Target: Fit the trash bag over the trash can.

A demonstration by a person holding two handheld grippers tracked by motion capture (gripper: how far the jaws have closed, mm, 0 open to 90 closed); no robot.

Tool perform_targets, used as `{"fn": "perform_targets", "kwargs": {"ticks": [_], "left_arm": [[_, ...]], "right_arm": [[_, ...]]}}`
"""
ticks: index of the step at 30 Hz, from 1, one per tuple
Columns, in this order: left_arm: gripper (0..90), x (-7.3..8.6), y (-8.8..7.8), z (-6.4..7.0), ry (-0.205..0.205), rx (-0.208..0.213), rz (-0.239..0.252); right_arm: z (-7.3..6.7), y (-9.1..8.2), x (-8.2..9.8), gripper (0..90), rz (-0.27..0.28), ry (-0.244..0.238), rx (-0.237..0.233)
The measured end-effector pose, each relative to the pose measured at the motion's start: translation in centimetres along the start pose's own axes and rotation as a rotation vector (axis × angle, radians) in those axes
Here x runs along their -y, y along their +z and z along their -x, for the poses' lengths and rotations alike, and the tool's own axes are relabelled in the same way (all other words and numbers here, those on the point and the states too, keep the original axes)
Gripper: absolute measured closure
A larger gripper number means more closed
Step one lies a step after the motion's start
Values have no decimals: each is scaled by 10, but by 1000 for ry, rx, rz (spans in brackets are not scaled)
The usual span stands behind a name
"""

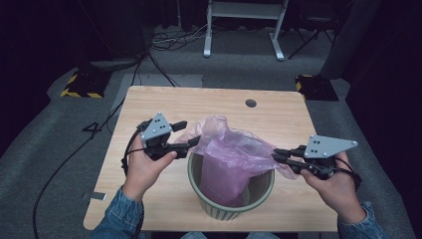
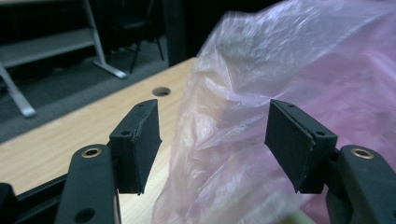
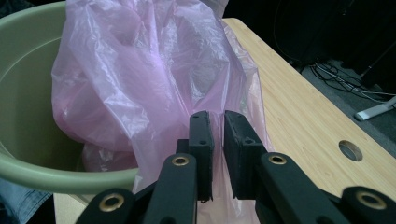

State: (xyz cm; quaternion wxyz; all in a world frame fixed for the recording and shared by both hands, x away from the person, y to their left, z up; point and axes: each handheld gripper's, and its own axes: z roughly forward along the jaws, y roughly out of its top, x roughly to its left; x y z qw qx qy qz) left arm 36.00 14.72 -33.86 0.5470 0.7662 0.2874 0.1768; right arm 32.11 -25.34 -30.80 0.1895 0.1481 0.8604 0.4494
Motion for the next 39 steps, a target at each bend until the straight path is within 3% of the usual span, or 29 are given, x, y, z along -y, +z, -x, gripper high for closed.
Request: {"fn": "perform_targets", "kwargs": {"ticks": [3,5,6,9,13,17,19,22,23,25,26,28,32,36,39], "left_arm": [[401,3,6,-1,-13,32,-21],[569,4,6,1,-8,64,-32],[675,5,5,3,-1,64,-35],[875,3,0,6,23,61,-43],[900,0,-9,14,61,33,-26],[900,-3,-15,21,87,29,4],[900,-4,-16,23,98,24,17],[900,-5,-16,27,108,33,28],[900,-5,-17,28,110,34,28],[900,-5,-18,28,118,31,27],[900,-4,-19,28,120,23,24],[900,-2,-23,26,121,9,22],[900,6,-35,21,112,-16,29],[900,16,-48,18,92,-36,43],[900,20,-53,22,95,-27,62]], "right_arm": [[1,3,-1,798,-7,-1,-4],[2,4,0,761,-8,5,0],[2,4,-1,704,-3,11,6],[3,-2,-2,571,17,31,43],[2,-15,-5,462,69,41,87],[-4,-17,-12,414,136,54,14],[-7,-10,-17,392,135,40,-19],[-10,9,-21,373,77,19,-35],[-9,15,-21,411,59,19,-39],[-7,23,-20,705,15,0,-70],[-7,24,-20,771,5,-6,-80],[-8,23,-18,885,8,-28,-58],[-7,6,-12,900,35,-37,5],[-1,-16,2,900,46,-5,62],[-1,-25,9,900,66,5,65]]}}
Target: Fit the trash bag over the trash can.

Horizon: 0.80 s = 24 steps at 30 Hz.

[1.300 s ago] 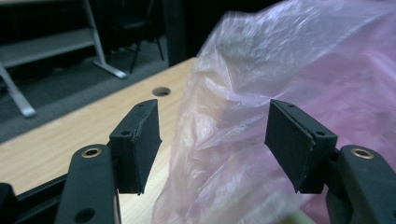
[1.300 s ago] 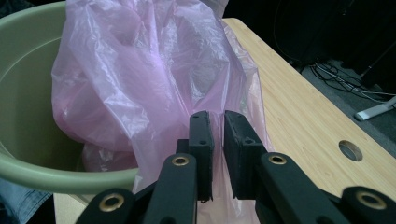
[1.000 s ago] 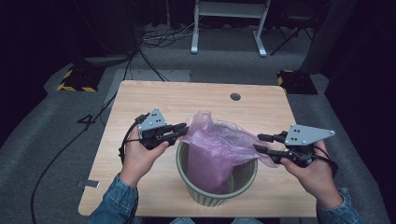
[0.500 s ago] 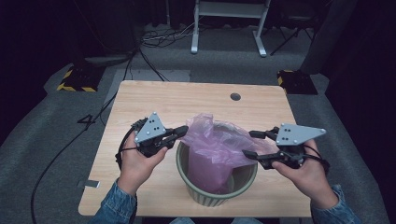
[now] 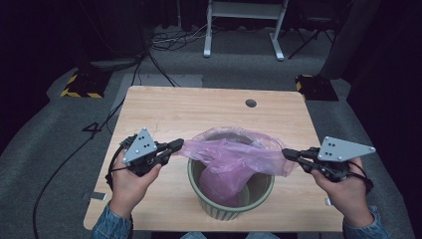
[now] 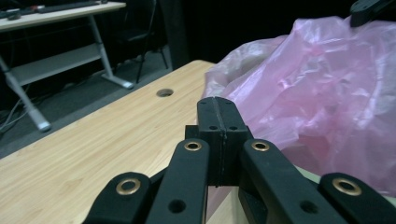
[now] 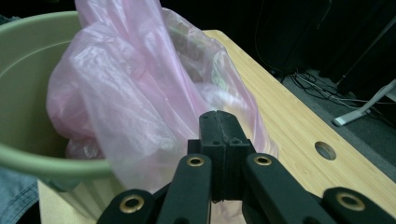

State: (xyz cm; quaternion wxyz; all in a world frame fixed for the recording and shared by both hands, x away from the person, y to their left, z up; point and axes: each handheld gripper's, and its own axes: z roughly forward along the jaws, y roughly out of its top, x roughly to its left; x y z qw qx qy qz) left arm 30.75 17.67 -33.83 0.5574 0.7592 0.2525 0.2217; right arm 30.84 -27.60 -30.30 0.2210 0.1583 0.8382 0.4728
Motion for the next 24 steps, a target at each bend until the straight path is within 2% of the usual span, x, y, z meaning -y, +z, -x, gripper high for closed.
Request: {"fn": "perform_targets", "kwargs": {"ticks": [2,5,8,10,13,17,22,24], "left_arm": [[900,0,-4,7,43,-9,6],[900,3,-15,17,67,9,50],[900,10,-25,23,58,45,100],[900,19,-31,25,41,87,122],[900,31,-34,29,32,124,127],[900,48,-35,35,28,183,120],[900,67,-34,33,-15,254,119],[900,71,-33,34,-17,280,114]], "right_arm": [[-7,-4,0,900,15,-27,1],[-22,-13,-1,900,74,-75,-26],[-39,-19,2,900,108,-100,-77],[-51,-21,6,900,118,-121,-122],[-69,-20,14,900,108,-124,-204],[-84,-16,25,900,76,-130,-277],[-90,-6,39,900,14,-115,-341],[-92,1,44,900,-17,-107,-364]]}}
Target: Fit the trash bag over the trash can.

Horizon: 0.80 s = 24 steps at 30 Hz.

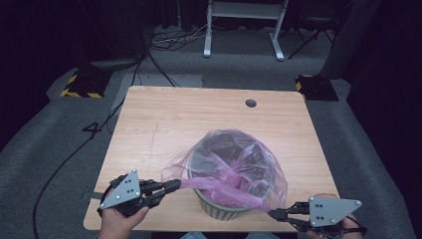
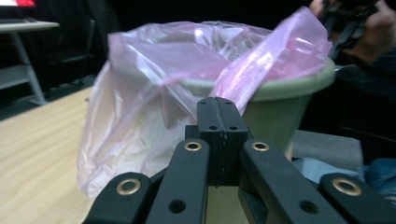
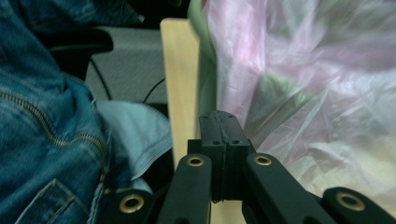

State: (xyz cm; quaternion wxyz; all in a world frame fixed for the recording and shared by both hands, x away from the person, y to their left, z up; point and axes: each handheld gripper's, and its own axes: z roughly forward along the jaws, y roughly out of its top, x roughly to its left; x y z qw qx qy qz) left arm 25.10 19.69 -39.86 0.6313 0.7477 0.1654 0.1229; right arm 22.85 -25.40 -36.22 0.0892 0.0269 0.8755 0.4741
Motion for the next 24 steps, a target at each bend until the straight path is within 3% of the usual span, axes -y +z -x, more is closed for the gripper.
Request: {"fn": "perform_targets", "kwargs": {"ticks": [6,15,17,19,24], "left_arm": [[900,5,11,5,18,43,-80],[900,11,16,6,-19,92,-91],[900,12,20,7,10,52,-161],[900,16,22,4,1,24,-201],[900,35,24,-11,-61,-47,-248]], "right_arm": [[4,18,11,900,-39,40,-40],[11,34,31,900,-112,112,-52],[11,39,34,900,-148,110,-42],[13,44,40,900,-221,102,-5],[23,44,60,900,-226,182,15]]}}
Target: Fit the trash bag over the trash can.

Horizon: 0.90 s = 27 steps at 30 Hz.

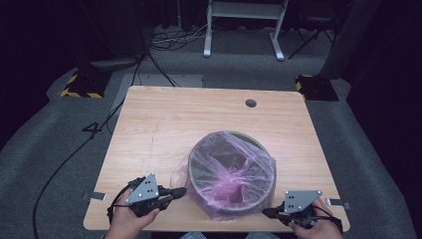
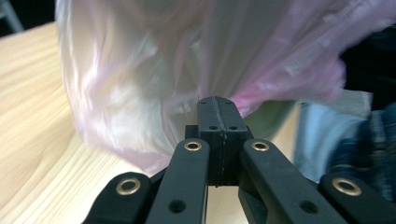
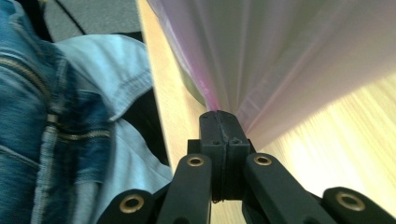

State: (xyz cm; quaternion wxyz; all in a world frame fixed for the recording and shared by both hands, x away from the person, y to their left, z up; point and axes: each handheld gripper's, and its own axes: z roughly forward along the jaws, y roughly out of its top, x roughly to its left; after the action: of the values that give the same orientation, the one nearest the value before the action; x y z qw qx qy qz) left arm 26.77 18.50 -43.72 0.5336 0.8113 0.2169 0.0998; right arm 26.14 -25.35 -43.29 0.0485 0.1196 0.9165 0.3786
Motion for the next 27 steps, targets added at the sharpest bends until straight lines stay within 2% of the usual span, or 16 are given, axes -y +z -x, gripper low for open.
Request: {"fn": "perform_targets", "kwargs": {"ticks": [2,5,8,11,14,17,19,21,24,25,26,27], "left_arm": [[900,4,7,-3,-19,-5,-16],[900,3,18,-2,0,-33,-46],[900,-1,20,-1,12,-52,-43],[900,-1,16,-4,0,-71,-24],[900,-1,13,-6,-16,-86,2],[900,-5,11,-6,-15,-94,17],[900,-8,11,-6,-8,-98,20],[900,-11,11,-7,5,-104,21],[900,-15,12,-10,6,-108,21],[900,-16,12,-12,11,-109,20],[900,-17,12,-13,10,-110,19],[900,-18,13,-15,9,-112,21]], "right_arm": [[3,1,7,900,16,32,-15],[3,4,11,900,9,41,1],[4,-6,11,695,40,68,24],[8,-28,11,575,83,100,81],[14,-49,7,493,129,130,126],[23,-61,0,385,186,153,169],[28,-63,-8,336,217,149,168],[31,-61,-17,301,238,144,146],[35,-54,-30,316,232,131,116],[37,-51,-34,411,225,126,104],[39,-50,-36,571,214,110,87],[40,-49,-38,683,201,100,62]]}}
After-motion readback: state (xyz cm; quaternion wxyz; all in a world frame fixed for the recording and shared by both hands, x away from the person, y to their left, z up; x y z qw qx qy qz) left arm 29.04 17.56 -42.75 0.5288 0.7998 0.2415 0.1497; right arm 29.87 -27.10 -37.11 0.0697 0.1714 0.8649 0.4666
